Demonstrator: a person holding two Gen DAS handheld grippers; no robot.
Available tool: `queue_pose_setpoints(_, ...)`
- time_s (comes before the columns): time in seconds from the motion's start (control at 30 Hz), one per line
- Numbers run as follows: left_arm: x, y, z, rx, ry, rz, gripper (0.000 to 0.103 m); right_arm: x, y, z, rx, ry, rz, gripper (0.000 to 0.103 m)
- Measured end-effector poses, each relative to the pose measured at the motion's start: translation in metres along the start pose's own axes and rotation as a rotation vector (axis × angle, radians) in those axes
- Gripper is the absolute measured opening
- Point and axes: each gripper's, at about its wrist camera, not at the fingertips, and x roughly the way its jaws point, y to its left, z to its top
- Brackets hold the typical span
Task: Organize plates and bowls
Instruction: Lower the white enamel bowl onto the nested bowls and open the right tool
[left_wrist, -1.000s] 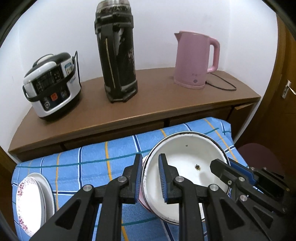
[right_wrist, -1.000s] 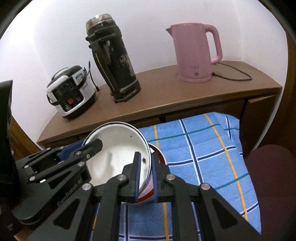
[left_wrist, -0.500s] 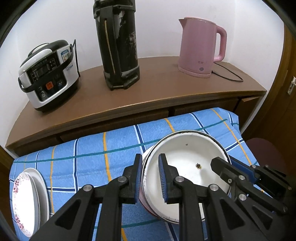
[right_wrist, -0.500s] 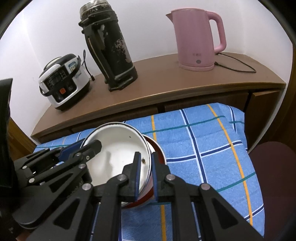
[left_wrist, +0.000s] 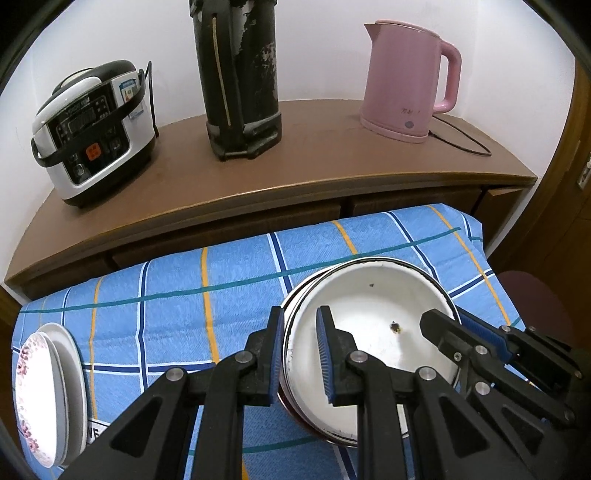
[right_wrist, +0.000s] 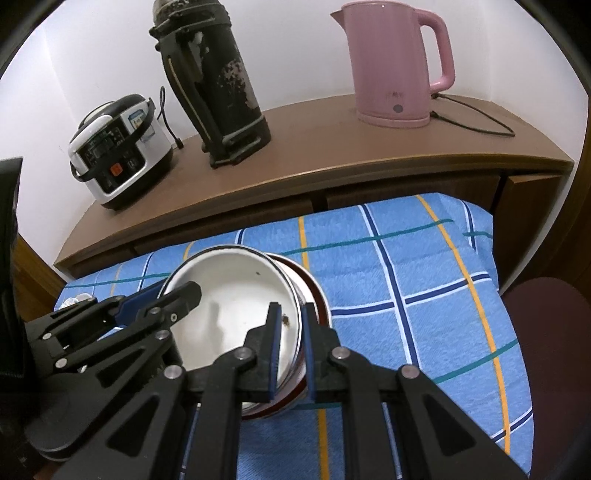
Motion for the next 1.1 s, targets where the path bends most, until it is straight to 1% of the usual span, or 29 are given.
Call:
queue_pose_setpoints(0.4, 0.005, 0.005, 0.002, -0.021, 0.011, -0.004, 0.02, 0.007, 0.003, 0.004, -0.012, 0.015, -0.008, 0.012)
queue_pose_setpoints(0.57, 0.004, 0.006, 0.002, -0.025, 0.001, 0.024, 0.02, 0.008, 0.004, 0.004, -0.016, 0.005, -0.007, 0.013)
queue_pose_setpoints(0.63, 0.004, 0.007, 0.003, -0.032, -0.001, 0.009, 0.02, 0.008, 0.004, 0.003, -0.014, -0.001, -0.004, 0.014)
queue_pose_setpoints(0.7, 0.004, 0.007, 0.003, -0.033, -0.002, 0.023, 0.02, 0.008, 0.003, 0.003, -0.007, -0.009, 0.004, 0.015)
queue_pose_setpoints(0.8, 0.0, 0.005, 0.004, -0.02, -0.025, 0.057, 0.021, 0.006, 0.002, 0.002, -0.001, -0.022, 0.012, 0.017)
queue_pose_setpoints(0.87, -0.002, 0.005, 0.004, -0.021, -0.027, 0.05, 0.024, 0.004, 0.002, 0.003, 0.008, -0.031, 0.018, 0.018)
queue_pose_setpoints(0.93, -0.004, 0.007, 0.004, -0.032, -0.029, 0.056, 0.037, 0.003, 0.003, 0.003, 0.007, -0.035, 0.016, 0.022)
queue_pose_setpoints(0.97, -0.005, 0.007, 0.005, -0.035, -0.035, 0.064, 0.04, 0.002, 0.003, 0.004, 0.007, -0.038, 0.019, 0.023)
queue_pose_setpoints(1.0, -0.007, 0.008, 0.005, -0.04, -0.044, 0.075, 0.046, 0.0, 0.002, 0.004, 0.009, -0.042, 0.017, 0.024)
queue_pose_setpoints(1.03, -0.008, 0.009, 0.005, -0.044, -0.047, 0.081, 0.05, -0.002, 0.002, 0.004, 0.011, -0.053, 0.006, 0.027)
queue_pose_setpoints(1.1, -0.011, 0.011, 0.005, -0.054, -0.055, 0.085, 0.053, -0.008, 0.001, 0.004, 0.012, -0.079, -0.013, 0.038)
